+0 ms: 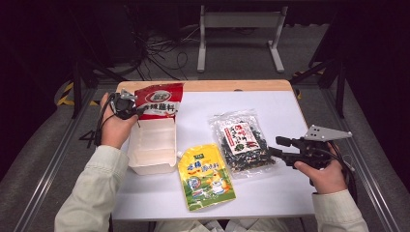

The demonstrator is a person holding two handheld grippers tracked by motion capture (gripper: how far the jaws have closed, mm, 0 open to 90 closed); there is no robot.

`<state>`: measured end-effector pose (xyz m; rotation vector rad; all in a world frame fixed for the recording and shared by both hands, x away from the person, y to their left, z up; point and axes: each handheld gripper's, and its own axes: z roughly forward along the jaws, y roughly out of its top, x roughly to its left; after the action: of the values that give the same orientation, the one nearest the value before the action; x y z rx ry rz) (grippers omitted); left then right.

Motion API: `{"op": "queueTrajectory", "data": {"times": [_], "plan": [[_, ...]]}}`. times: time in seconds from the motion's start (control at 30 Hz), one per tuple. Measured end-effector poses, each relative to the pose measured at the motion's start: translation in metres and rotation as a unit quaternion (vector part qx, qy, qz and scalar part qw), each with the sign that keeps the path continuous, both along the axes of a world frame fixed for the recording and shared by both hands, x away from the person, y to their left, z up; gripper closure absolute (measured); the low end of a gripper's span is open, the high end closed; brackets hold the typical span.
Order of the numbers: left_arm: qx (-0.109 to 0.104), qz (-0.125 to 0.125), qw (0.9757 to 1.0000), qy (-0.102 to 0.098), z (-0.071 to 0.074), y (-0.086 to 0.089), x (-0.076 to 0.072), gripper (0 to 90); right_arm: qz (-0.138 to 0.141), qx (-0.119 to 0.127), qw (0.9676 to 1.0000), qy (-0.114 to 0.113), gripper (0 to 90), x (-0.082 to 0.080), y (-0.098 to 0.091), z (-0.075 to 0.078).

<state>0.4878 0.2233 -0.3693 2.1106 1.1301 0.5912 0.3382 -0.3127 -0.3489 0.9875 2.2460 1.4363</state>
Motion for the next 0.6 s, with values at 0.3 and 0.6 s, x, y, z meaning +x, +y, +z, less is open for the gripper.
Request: {"op": "queueTrajectory", "data": {"times": [0.3, 0.6], "plan": [[-0.06, 0.008, 0.998, -0.021, 0.007, 0.004, -0.022, 37.3, -0.008, -0.002, 1.0, -0.002, 44.6, 0.001, -0.001, -0.001], [-0.076, 0.009, 0.9962, -0.041, 0.01, 0.004, -0.044, 23.2, -0.014, 0.003, 0.9998, 0.01, 41.9, 0.003, -0.002, -0.003]]}}
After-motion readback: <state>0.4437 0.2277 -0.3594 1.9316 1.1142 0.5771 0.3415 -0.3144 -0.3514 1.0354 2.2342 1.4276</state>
